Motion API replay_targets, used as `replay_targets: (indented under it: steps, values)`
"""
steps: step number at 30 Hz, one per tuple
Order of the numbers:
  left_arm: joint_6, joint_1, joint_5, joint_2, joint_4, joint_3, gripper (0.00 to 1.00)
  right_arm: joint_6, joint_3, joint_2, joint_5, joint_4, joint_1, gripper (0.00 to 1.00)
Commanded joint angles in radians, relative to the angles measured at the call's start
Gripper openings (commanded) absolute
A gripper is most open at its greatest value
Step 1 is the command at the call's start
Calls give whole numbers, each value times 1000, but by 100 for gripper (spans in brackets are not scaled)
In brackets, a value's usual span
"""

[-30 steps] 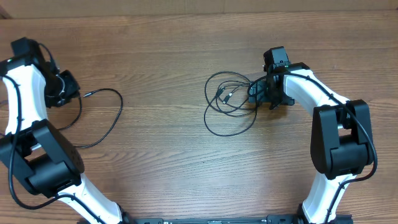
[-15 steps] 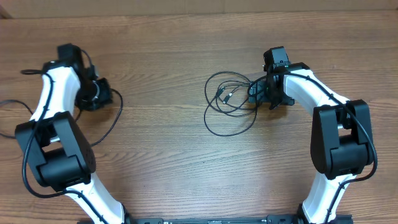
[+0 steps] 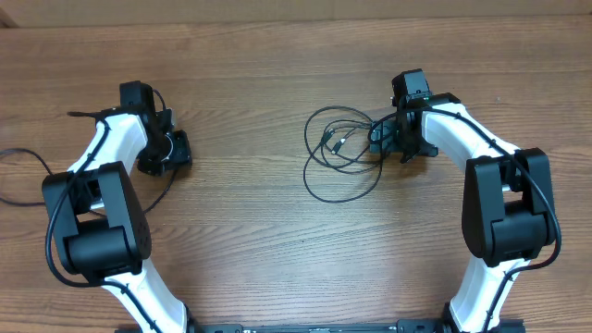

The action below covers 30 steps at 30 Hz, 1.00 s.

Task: Untangle cables

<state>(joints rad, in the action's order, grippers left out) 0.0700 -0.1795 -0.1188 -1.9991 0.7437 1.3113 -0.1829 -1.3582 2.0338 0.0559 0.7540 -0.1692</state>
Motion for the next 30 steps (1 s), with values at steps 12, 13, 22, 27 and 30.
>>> replay_targets:
  steps: [12,13,22,27,30]
  values:
    - [-19,8,517,11,-249,29,4,-3,16,26,-17,-2,0,100]
    - [-19,8,541,12,-264,39,4,-3,16,26,-17,-2,0,100]
    - [-87,-11,567,12,-366,75,10,-3,16,26,-17,-2,0,100]
    - [-124,-67,483,11,-400,79,13,-3,16,26,-17,-2,0,100]
    - [-123,-114,465,12,-405,84,12,-3,16,26,-17,-2,0,100]
